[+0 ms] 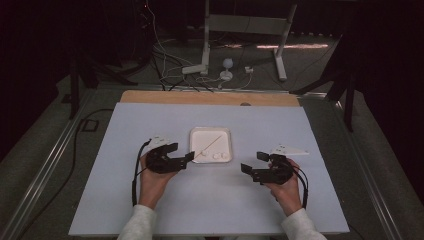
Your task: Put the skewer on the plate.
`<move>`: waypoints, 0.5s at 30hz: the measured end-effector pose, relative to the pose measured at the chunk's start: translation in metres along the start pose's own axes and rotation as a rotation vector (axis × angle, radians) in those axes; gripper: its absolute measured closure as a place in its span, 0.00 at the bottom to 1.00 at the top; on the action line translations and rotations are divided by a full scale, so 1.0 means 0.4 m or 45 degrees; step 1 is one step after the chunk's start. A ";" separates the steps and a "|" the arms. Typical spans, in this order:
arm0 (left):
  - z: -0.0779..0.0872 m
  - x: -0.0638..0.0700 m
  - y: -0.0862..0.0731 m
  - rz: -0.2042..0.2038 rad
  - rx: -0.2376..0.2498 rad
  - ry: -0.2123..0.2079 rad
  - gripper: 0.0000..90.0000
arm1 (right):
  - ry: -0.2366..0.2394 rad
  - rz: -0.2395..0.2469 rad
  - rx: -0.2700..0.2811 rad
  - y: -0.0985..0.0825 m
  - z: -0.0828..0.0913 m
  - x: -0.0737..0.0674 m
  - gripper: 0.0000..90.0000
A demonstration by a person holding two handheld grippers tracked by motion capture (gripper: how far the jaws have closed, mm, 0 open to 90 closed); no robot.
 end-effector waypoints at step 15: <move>0.197 -0.078 -0.040 -0.094 0.213 0.113 0.01 | -0.065 0.057 0.111 -0.036 0.086 0.055 0.00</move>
Point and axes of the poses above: each handheld gripper's, and its own axes: z roughly backward along the jaws, y roughly out of its top, x roughly to its right, the point moved 9 cm from there along -z, roughly forward along the jaws, and after that the axes turned 1 degree about z, right-handed, at the moved point
